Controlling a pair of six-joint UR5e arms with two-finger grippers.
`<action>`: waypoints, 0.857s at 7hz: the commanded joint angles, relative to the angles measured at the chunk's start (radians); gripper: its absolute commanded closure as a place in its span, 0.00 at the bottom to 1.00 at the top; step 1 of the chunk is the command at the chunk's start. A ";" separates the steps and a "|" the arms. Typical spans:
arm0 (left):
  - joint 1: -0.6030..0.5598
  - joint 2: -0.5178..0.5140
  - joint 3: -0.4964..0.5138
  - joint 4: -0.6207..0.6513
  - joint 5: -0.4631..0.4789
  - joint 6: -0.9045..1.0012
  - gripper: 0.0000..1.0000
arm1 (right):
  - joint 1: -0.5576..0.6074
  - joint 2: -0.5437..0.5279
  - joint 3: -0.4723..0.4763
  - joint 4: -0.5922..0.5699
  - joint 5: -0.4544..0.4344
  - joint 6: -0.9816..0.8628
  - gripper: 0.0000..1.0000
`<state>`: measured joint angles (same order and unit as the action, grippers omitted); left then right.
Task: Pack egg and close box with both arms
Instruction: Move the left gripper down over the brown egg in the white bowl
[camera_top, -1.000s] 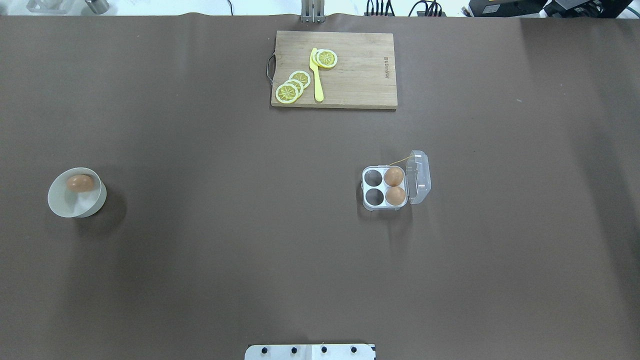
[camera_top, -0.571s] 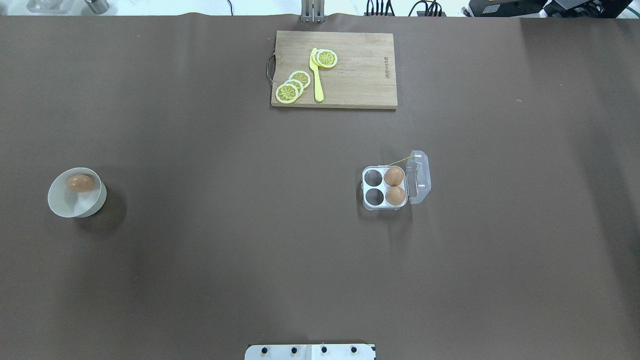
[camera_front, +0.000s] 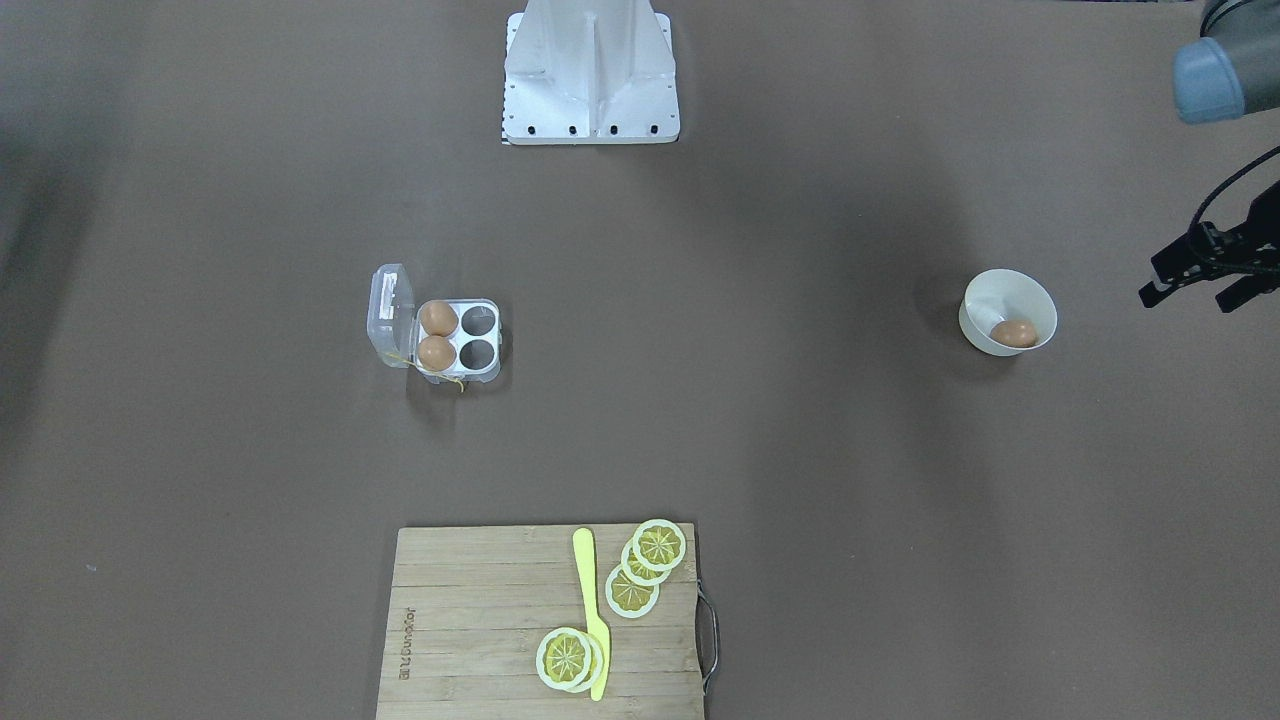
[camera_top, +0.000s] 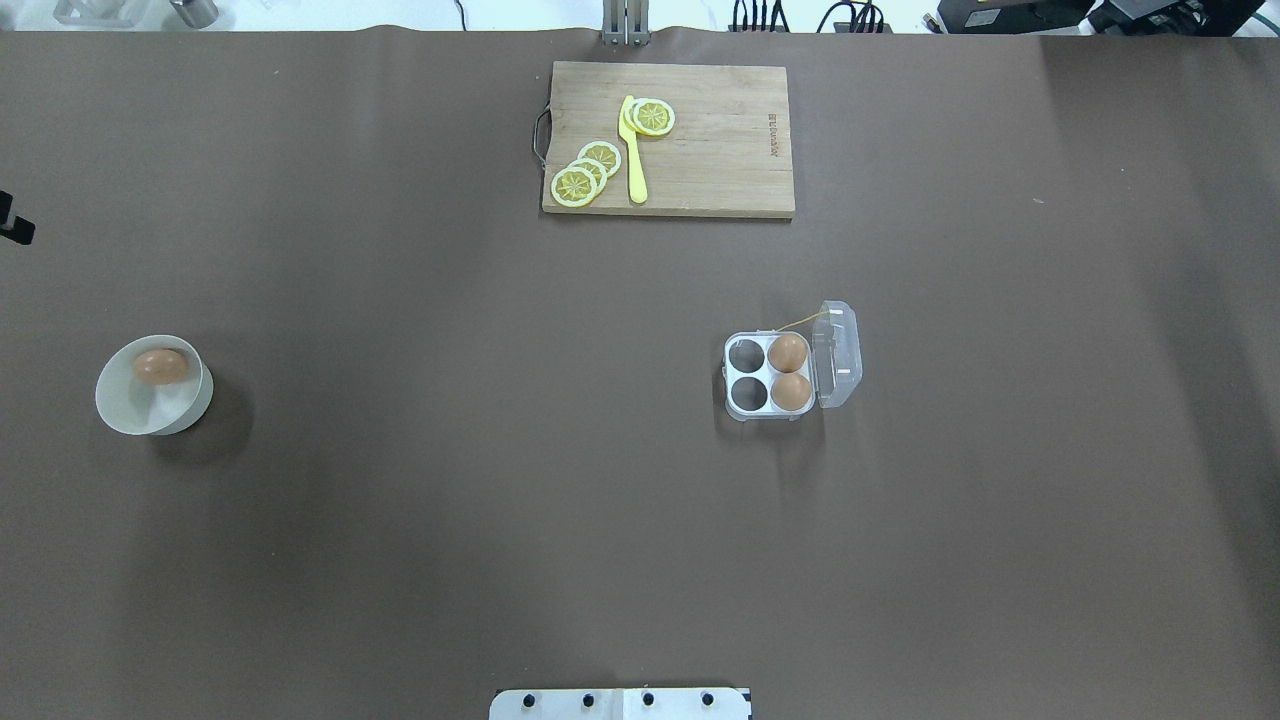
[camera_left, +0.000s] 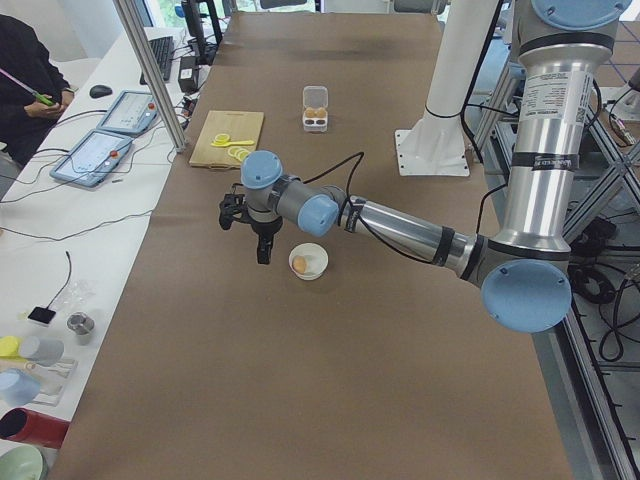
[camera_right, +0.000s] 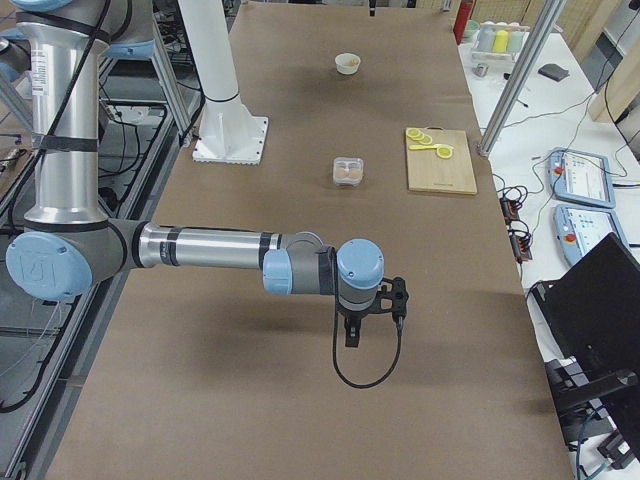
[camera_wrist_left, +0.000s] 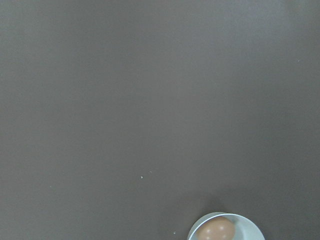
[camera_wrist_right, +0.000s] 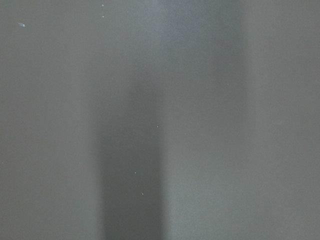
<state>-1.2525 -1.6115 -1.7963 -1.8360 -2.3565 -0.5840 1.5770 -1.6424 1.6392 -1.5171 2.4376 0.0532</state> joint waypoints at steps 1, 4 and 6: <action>0.135 0.068 0.006 -0.211 0.119 -0.217 0.03 | 0.000 0.001 0.001 0.000 -0.002 0.000 0.00; 0.229 0.067 -0.003 -0.220 0.179 -0.324 0.03 | 0.000 0.001 0.001 0.000 -0.002 0.000 0.00; 0.286 0.067 -0.002 -0.220 0.235 -0.344 0.04 | 0.000 0.003 0.002 0.000 -0.002 0.002 0.00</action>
<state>-1.0036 -1.5448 -1.7987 -2.0550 -2.1593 -0.9112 1.5769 -1.6409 1.6409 -1.5171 2.4360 0.0541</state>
